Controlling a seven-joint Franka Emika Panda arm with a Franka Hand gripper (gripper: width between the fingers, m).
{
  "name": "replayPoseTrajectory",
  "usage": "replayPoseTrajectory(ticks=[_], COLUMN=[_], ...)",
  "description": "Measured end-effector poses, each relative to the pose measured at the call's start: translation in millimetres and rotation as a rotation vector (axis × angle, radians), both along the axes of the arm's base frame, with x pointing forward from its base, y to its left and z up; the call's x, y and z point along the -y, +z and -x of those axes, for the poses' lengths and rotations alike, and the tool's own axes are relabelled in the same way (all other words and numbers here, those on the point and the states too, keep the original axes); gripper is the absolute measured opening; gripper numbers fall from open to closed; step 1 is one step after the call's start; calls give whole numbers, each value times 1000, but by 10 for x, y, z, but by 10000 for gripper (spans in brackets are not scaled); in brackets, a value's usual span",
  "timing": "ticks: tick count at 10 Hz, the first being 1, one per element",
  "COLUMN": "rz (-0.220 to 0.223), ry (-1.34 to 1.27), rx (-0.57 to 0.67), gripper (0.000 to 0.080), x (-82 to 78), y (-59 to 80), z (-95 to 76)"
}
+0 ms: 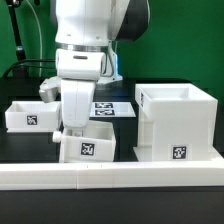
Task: Assemble drawer
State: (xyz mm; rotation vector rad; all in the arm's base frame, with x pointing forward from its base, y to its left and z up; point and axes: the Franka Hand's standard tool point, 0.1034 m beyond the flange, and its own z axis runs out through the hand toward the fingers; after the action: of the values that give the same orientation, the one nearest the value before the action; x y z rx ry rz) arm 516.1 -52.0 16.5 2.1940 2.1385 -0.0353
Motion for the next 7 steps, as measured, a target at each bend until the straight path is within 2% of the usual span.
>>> replayPoseTrajectory(ticks=[3,7], rz=[7,8], ry=[1,-3], rx=[-38,-47], gripper=[42,42], x=[-80,-80], y=[96,92], z=[-148,-156])
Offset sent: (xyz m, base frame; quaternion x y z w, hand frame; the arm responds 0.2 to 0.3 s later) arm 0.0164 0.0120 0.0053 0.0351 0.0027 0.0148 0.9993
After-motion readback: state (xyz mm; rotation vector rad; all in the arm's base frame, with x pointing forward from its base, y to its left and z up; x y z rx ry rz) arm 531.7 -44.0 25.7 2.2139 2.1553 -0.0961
